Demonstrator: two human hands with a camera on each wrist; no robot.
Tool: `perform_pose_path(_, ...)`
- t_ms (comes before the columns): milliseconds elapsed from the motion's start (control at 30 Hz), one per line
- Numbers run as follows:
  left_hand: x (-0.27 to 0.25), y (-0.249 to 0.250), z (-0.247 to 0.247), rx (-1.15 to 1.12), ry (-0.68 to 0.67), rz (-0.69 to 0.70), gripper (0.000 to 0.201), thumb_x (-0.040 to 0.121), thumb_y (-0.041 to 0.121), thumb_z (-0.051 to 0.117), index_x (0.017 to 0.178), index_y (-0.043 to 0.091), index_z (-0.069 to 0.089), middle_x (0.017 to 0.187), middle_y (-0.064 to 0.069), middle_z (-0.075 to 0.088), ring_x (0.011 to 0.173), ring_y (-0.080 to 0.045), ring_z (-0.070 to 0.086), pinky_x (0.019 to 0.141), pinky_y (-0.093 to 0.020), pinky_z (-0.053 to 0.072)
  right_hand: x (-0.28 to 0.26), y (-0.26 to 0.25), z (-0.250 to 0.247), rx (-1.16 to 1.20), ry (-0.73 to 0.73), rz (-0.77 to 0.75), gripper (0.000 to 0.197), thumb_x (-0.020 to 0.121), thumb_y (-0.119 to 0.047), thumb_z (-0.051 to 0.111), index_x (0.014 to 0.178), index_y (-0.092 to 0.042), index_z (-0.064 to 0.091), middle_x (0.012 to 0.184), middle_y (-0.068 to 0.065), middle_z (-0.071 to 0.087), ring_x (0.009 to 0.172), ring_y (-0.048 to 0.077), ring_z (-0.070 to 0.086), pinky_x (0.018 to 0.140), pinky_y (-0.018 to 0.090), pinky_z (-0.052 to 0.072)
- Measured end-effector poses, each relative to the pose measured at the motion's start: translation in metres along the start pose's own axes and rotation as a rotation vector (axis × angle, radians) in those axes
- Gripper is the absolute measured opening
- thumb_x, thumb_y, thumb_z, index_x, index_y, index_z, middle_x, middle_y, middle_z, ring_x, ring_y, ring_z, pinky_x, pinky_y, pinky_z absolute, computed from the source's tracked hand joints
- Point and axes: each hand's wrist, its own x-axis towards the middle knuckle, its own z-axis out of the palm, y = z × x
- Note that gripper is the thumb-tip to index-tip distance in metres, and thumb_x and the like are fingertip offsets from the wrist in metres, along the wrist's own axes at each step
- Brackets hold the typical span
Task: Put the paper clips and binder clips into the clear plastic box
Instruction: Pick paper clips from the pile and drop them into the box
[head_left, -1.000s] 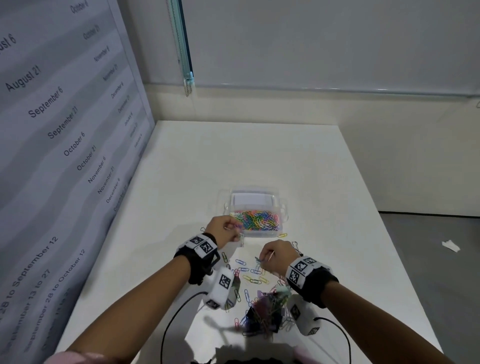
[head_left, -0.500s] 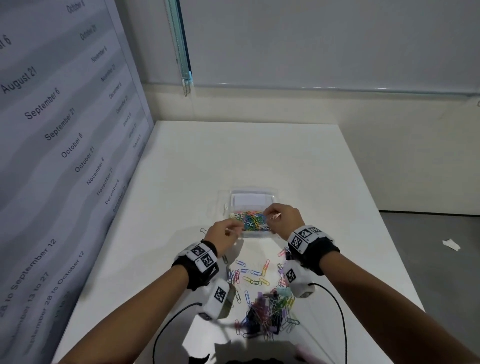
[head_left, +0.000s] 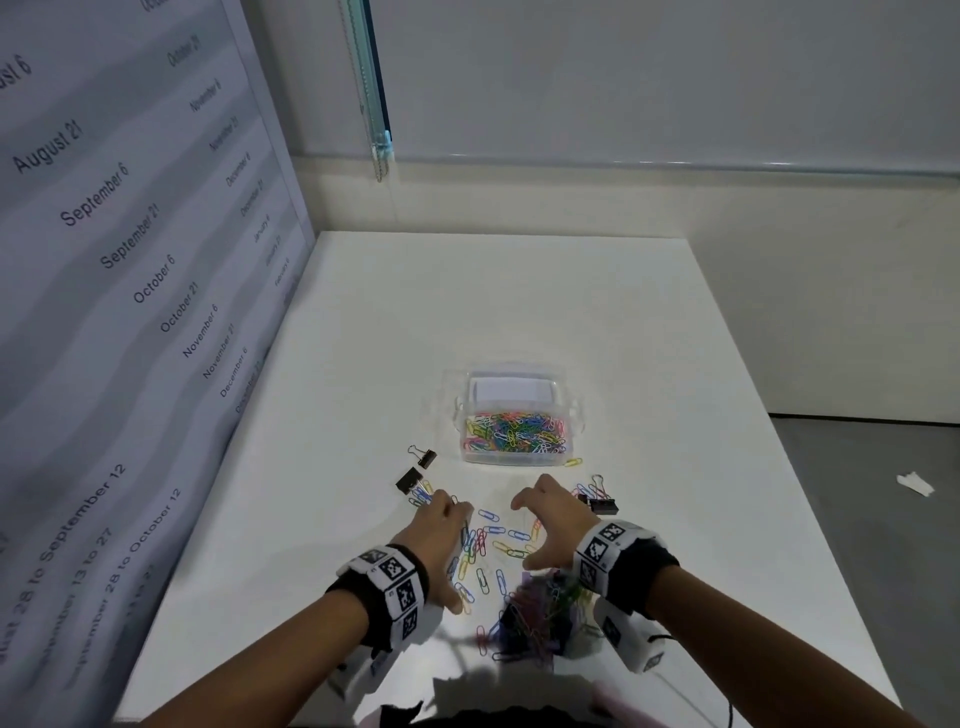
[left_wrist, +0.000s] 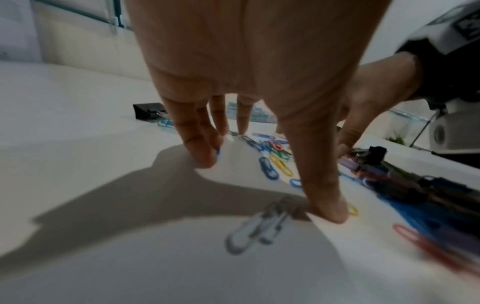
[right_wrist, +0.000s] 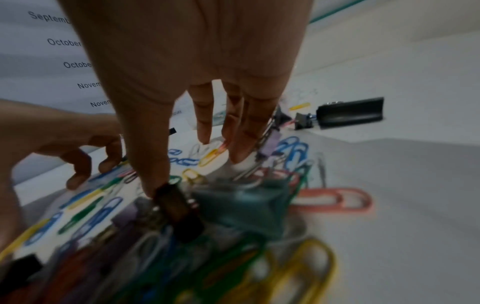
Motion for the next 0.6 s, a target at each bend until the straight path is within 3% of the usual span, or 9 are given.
perform_pose_path(100,0.003,0.006,0.004,-0.07,0.063,0.0,0.099,0.061,0.032,0.085,0.139,0.013,0.027,0.133,-0.005,0.028,0.123,-0.022,0.04,0.105,-0.033,0.04,0.002,-0.006,0.009,0.016,-0.007,-0.02,0.077,0.065,-0.023,0.081,0.13,-0.017,0.041,0.124,0.006,0.036,0.096,0.019,0.045,0.082,0.023,0.038)
perform_pose_path(200,0.008,0.012,0.005,-0.079,0.088,0.006,0.081,0.068,0.028,0.081,0.133,0.011,0.035,0.131,-0.007,0.033,0.117,-0.024,0.046,0.1,-0.032,0.042,0.005,-0.01,0.018,0.049,0.01,-0.031,0.071,0.065,-0.023,0.08,0.126,-0.017,0.045,0.118,0.006,0.039,0.097,0.02,0.049,0.087,0.029,0.045)
perform_pose_path(367,0.021,0.023,0.005,-0.091,0.122,0.019,0.049,0.081,0.018,0.068,0.125,0.012,0.046,0.127,-0.009,0.04,0.111,-0.028,0.052,0.095,-0.034,0.044,0.004,-0.017,0.022,0.076,0.058,-0.066,0.037,0.076,-0.02,0.071,0.11,-0.011,0.058,0.086,-0.007,0.038,0.085,0.013,0.041,0.072,0.021,0.031)
perform_pose_path(467,0.024,0.026,0.004,-0.069,0.136,0.043,0.035,0.086,0.015,0.06,0.119,0.012,0.051,0.124,-0.01,0.046,0.112,-0.028,0.051,0.093,-0.033,0.041,0.001,-0.017,0.022,0.087,0.071,-0.036,0.021,0.078,-0.015,0.064,0.099,-0.012,0.064,0.07,-0.017,0.036,0.084,0.018,0.051,0.072,0.023,0.036)
perform_pose_path(533,0.025,0.026,0.003,-0.048,0.133,0.042,0.032,0.088,0.013,0.055,0.12,0.012,0.052,0.123,-0.011,0.048,0.113,-0.028,0.051,0.092,-0.033,0.04,-0.002,-0.016,0.02,0.09,0.076,-0.009,0.021,0.076,-0.01,0.058,0.095,-0.013,0.067,0.071,-0.012,0.048,0.091,0.022,0.059,0.077,0.026,0.042)
perform_pose_path(600,0.025,0.023,0.001,-0.033,0.131,0.037,0.032,0.088,0.009,0.049,0.12,0.012,0.053,0.122,-0.012,0.051,0.112,-0.029,0.052,0.092,-0.034,0.04,-0.003,-0.015,0.017,0.109,0.091,0.016,0.024,0.073,-0.007,0.054,0.092,-0.014,0.068,0.084,0.0,0.065,0.091,0.022,0.061,0.078,0.026,0.046)
